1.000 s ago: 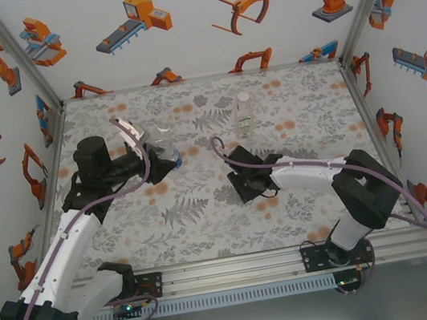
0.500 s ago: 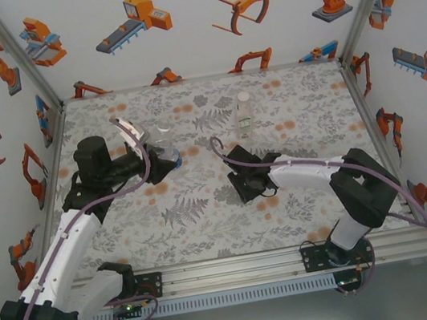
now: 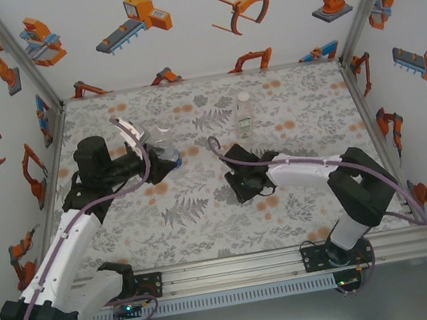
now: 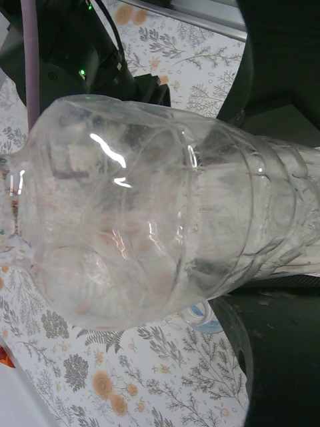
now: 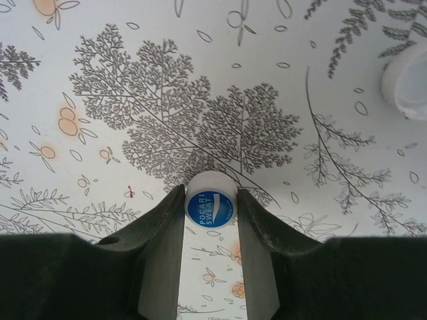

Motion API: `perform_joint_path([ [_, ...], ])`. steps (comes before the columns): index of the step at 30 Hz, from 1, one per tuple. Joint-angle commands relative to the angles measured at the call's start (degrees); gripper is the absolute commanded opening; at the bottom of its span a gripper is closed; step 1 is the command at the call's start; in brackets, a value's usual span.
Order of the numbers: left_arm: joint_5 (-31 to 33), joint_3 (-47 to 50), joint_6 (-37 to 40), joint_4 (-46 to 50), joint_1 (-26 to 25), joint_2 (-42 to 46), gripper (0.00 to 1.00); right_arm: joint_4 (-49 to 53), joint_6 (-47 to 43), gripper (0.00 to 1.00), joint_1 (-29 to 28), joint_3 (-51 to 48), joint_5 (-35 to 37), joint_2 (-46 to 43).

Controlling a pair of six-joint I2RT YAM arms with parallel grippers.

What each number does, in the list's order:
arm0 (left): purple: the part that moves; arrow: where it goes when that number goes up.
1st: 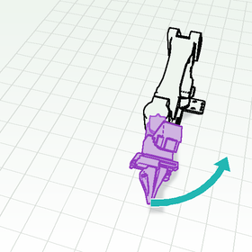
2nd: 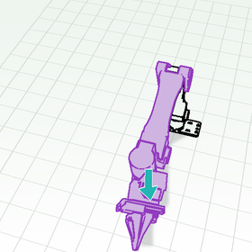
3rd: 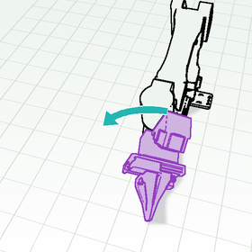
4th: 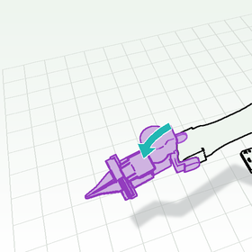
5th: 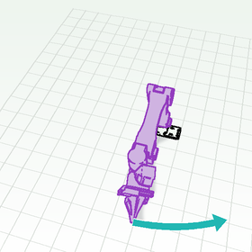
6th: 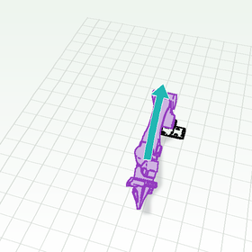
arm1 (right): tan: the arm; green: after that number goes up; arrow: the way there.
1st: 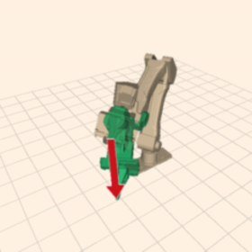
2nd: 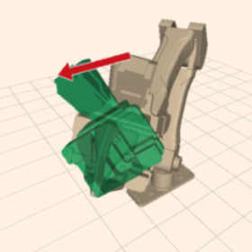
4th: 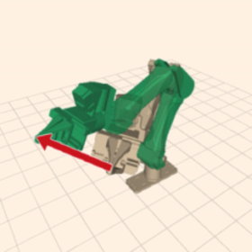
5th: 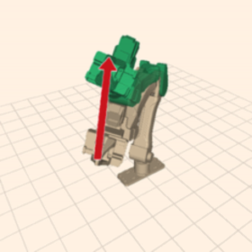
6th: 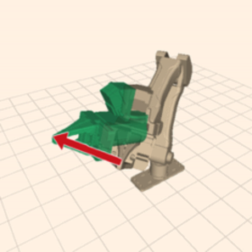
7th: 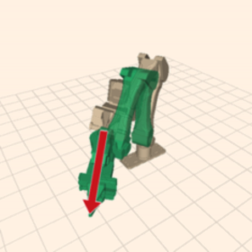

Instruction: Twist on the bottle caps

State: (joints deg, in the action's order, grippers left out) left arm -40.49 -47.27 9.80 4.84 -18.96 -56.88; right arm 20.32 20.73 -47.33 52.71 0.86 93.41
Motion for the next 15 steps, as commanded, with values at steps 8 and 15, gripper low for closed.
perform_joint_path([
  [8,-1.02,-2.04,0.68,0.31,0.15,0.14,0.16,2.48,-0.03,0.41,-1.59,1.97,1.5,-0.26],
  [15,-1.15,-2.13,0.57,0.24,0.16,0.37,0.16,2.41,0.45,0.41,-1.79,1.43,1.86,-1.15],
])
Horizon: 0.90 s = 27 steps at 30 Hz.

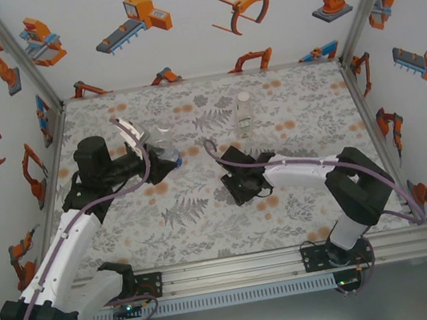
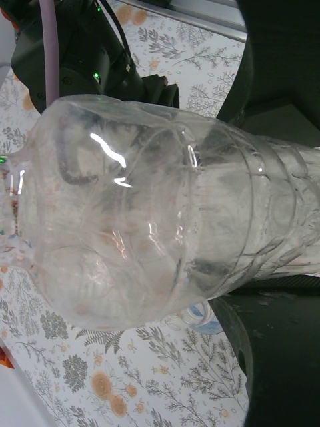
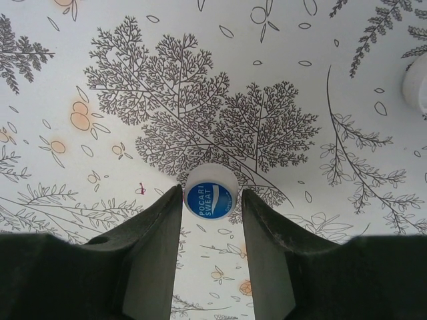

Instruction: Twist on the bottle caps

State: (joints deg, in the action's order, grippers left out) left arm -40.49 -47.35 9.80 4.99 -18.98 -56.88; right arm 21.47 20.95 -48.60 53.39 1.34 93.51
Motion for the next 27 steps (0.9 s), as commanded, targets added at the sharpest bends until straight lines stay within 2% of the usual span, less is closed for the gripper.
perform_joint_path([
  [1,-1.09,-2.04,0.61,0.08,0.17,0.37,0.16,1.2,0.25,0.41,-0.51,0.76,1.29,-1.19],
  [9,-1.09,-2.04,0.57,0.09,0.2,0.39,0.16,1.11,0.32,0.4,-0.68,1.06,0.98,0.03],
  [16,-1.16,-2.0,0.57,0.13,0.19,0.28,0.16,1.28,0.32,0.31,-0.78,1.02,1.3,-1.15],
  [22,-1.18,-2.04,0.66,0.1,0.2,-0.2,0.16,1.9,0.18,0.28,-0.78,0.77,2.6,-4.99],
  [27,-1.37,-2.17,2.21,0.85,-0.92,-0.41,0.16,0.31,-1.41,0.27,-0.74,-0.5,2.75,-11.71],
])
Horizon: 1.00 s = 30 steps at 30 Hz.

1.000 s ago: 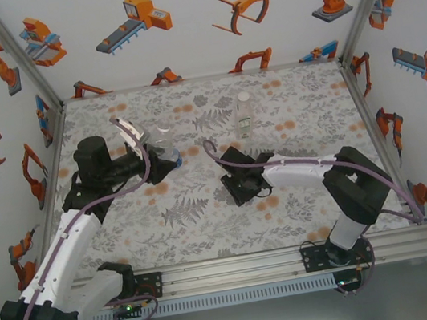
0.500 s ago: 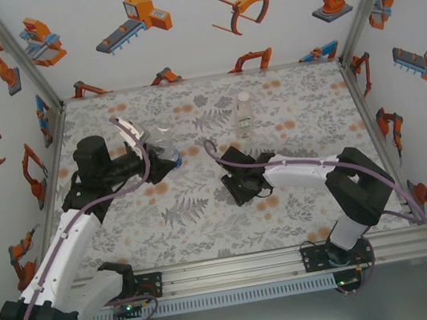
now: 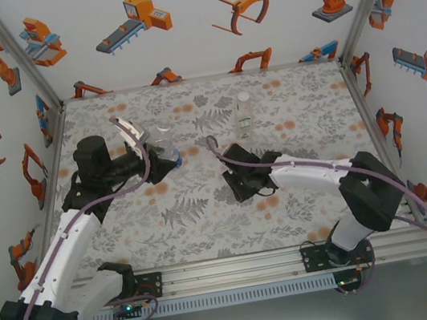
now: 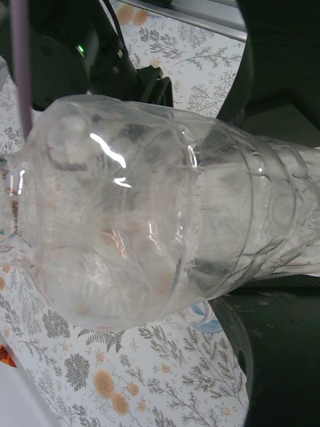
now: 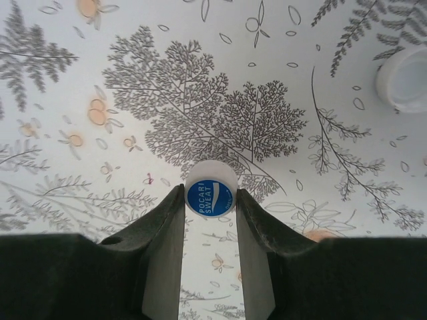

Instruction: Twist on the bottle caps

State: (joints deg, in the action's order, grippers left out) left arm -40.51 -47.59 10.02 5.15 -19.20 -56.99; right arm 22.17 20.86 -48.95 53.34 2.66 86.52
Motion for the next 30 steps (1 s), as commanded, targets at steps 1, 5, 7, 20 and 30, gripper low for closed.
perform_joint_path([
  [1,-1.45,-1.88,2.43,0.89,-1.03,-0.38,0.15,-0.87,-1.95,0.27,-0.43,-0.52,1.27,-6.21],
  [5,-2.43,-2.61,5.54,3.2,-3.18,-1.34,0.14,-2.84,-6.4,0.27,-0.37,-0.78,-0.06,-14.16],
  [7,-2.55,-3.52,8.21,5.89,-4.83,-1.8,0.14,-3.4,-8.82,0.26,-0.38,-0.5,-0.5,-18.17],
  [20,-2.12,-4.6,29.55,20.72,-16.19,-2.69,0.08,-5.02,-26.72,0.21,-0.4,4.96,-21.66,-35.4],
  [30,2.24,-7.25,37.94,30.44,-22.76,-6.9,0.01,-3.0,-33.12,0.2,-2.26,8.35,-31.91,-32.63],
])
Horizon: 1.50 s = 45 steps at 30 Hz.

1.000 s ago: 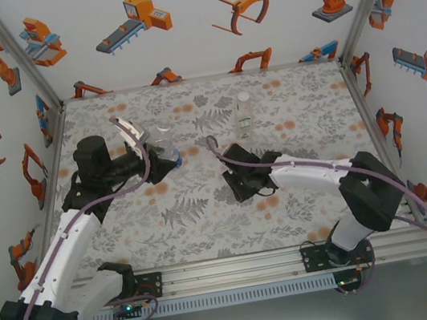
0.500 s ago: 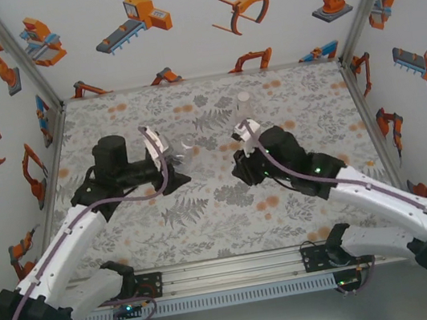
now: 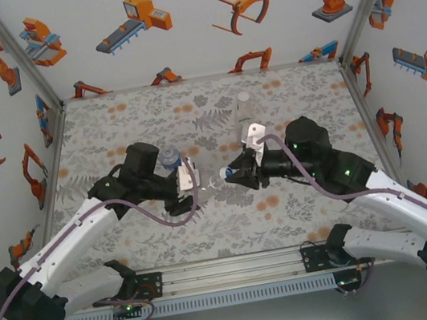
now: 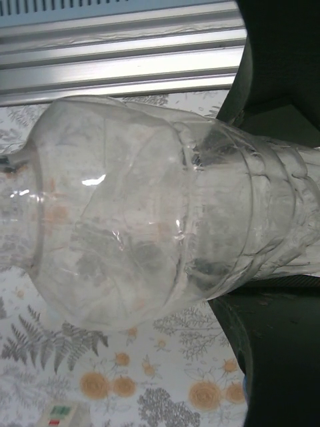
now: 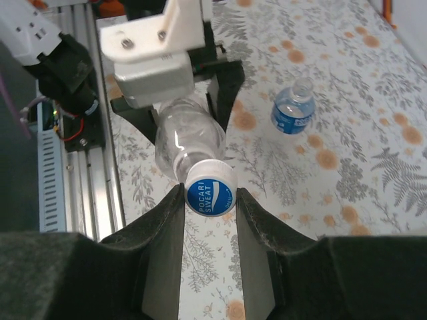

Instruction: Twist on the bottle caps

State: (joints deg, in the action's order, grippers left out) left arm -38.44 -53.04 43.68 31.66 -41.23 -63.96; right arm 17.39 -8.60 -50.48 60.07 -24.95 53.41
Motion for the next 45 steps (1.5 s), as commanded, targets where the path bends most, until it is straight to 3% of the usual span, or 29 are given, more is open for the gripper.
perform_joint_path([
  [1,0.1,-1.65,4.46,3.88,-0.84,0.14,0.0,1.95,-3.85,0.2,-0.87,1.61,-4.63,0.78],
  [13,-1.19,-1.65,5.18,4.26,-1.13,0.77,0.0,4.42,-5.9,0.2,-2.84,1.72,-6.08,3.89],
  [23,-3.63,-1.3,6.54,4.38,-1.36,1.39,0.0,4.15,-7.02,0.2,-3.72,1.27,-2.12,4.05],
  [40,-7.8,-1.32,7.28,4.82,-1.32,1.53,0.01,2.25,-15.36,0.19,-4.35,-1.35,-10.66,3.98],
  [45,-7.52,-1.58,6.71,4.91,-1.31,1.38,0.0,5.02,-12.1,0.16,-4.43,0.21,-9.09,6.58],
])
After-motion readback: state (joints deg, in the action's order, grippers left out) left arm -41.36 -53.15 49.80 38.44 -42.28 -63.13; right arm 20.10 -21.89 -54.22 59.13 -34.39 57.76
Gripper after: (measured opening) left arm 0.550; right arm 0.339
